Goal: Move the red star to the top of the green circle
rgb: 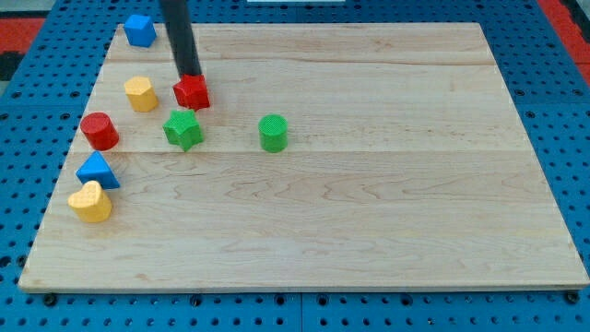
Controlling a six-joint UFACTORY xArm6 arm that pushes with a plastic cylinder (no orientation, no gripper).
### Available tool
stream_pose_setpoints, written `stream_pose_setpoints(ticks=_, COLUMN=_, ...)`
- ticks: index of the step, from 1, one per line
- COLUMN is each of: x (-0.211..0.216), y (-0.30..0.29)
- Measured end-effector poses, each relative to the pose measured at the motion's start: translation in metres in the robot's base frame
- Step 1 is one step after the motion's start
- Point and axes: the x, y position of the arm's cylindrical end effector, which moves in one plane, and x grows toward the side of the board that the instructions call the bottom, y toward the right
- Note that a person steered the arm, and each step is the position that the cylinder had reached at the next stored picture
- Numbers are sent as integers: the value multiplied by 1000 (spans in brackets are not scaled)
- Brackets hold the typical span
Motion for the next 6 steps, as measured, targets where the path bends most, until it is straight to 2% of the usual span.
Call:
stream_pose_setpoints(ticks=3, x=5, y=-33)
stream_pose_setpoints(ticks=4, x=24, y=1)
stream_pose_setpoints(ticks=6, x=21, y=103)
